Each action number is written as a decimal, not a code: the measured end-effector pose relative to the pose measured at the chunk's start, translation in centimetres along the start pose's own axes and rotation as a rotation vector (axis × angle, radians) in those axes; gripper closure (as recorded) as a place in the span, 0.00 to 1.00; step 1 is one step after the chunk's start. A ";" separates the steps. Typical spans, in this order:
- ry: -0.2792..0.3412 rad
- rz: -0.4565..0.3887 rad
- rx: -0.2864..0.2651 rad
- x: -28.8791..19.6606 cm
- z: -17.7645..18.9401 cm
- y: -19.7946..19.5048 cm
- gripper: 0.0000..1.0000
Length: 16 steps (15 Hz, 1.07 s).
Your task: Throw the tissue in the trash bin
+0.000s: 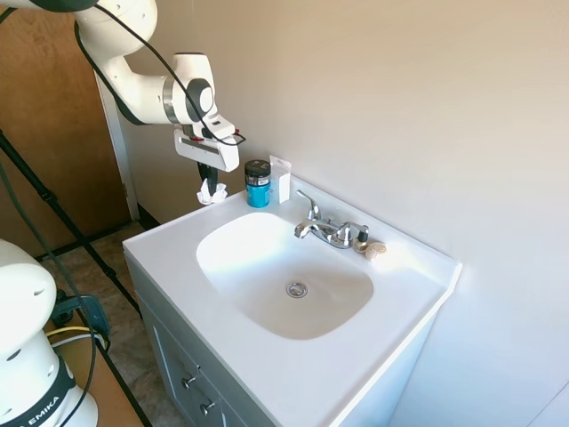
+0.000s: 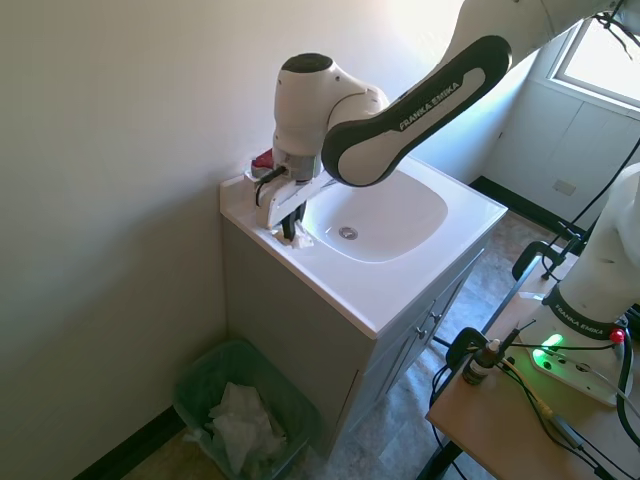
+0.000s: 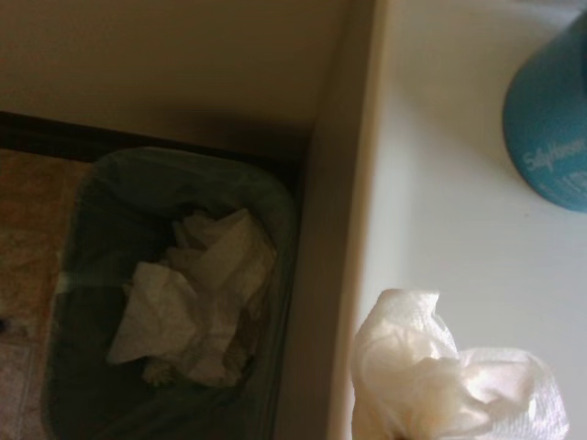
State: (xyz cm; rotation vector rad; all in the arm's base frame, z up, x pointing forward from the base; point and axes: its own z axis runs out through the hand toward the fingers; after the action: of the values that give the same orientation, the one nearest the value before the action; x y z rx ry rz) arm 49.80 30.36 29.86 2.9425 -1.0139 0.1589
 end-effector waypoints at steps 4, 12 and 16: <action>0.026 -0.028 0.007 -3.8 -1.6 -3.2 1.00; -0.027 -0.054 -0.053 -7.4 8.5 -7.2 0.00; -0.028 -0.067 -0.057 -8.4 9.7 -8.0 0.00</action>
State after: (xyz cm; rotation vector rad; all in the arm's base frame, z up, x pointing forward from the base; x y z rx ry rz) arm 49.04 41.24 19.40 2.9308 -0.9057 0.0860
